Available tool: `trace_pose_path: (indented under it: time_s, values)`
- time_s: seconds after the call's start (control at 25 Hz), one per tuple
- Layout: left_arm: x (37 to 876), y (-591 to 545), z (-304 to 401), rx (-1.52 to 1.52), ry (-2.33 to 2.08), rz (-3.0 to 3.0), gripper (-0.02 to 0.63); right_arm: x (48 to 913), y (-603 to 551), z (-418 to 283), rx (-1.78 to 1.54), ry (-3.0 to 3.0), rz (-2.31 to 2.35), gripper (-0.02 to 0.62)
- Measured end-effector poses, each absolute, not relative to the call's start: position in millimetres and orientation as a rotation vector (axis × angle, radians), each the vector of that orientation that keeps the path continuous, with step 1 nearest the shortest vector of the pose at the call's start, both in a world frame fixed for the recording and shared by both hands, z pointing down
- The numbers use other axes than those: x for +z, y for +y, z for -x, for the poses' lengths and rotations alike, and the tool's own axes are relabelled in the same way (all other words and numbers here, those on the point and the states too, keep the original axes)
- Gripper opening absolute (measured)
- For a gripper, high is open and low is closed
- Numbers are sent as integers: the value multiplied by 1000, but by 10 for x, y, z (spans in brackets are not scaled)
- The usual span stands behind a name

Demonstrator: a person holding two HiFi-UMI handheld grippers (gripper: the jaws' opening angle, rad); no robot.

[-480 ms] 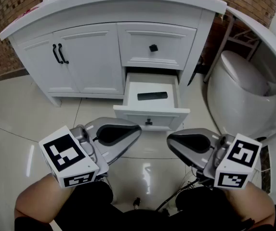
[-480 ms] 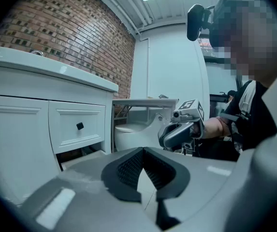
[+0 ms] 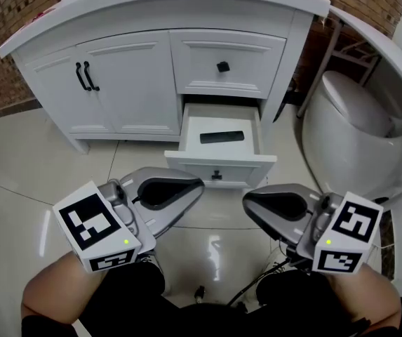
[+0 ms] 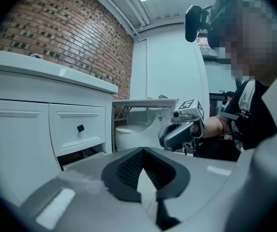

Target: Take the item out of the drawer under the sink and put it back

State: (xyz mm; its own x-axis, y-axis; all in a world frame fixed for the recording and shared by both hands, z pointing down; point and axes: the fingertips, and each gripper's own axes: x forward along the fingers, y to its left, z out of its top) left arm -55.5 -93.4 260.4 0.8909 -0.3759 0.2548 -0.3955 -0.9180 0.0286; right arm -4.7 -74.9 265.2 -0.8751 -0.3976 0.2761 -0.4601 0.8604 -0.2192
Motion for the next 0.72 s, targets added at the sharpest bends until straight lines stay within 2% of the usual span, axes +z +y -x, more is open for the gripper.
trace_pose_path:
  time_s: [0.6, 0.72]
  values:
    - [2328, -1465, 690, 372, -796, -3020, 6, 2597, -766, 43, 424, -2837, -665, 8]
    - [2339, -1639, 645, 473, -820, -3068, 6, 2571, -759, 41, 426, -2847, -654, 8]
